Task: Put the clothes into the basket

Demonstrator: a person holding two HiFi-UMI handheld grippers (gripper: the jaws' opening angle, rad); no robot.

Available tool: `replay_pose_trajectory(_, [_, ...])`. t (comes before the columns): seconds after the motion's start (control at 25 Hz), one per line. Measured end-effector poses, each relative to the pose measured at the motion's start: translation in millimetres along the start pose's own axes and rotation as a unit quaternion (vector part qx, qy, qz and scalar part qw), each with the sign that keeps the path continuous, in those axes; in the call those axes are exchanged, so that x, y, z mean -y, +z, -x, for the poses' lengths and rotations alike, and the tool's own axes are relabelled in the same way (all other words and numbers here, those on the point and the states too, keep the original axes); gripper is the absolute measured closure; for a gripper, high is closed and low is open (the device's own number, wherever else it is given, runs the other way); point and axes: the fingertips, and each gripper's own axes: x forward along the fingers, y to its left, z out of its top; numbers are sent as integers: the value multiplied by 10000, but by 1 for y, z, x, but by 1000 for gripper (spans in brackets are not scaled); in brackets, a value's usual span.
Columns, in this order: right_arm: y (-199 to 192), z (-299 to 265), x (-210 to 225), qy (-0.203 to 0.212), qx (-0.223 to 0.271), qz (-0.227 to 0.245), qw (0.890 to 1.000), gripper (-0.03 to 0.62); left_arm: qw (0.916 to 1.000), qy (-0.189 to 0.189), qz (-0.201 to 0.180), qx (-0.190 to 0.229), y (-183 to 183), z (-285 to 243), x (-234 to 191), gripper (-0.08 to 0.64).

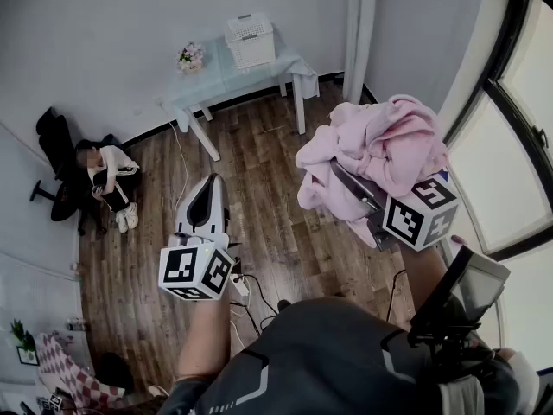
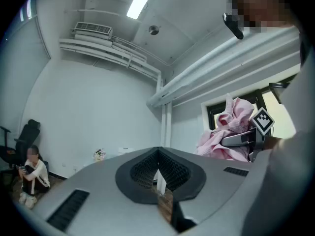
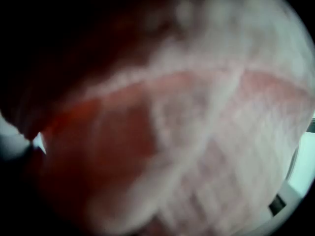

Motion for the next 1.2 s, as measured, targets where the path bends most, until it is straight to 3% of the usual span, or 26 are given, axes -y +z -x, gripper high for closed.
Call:
replay_pose_trajectory(0.56, [-13,-12,4,-101,-14,152,9998,195,9994,-182,-175,-257,-23,-11,12,551])
replay_pose_trajectory(0.84, [-13,-15,4,17,92,-125,9999,195,9995,-197,0,-240,-30,-13,14,551])
replay_pose_trajectory(1.2, [-31,-62,-48,-26,-28,-387,9992,195,9987,-270,257,-345,-46,8,-55,551])
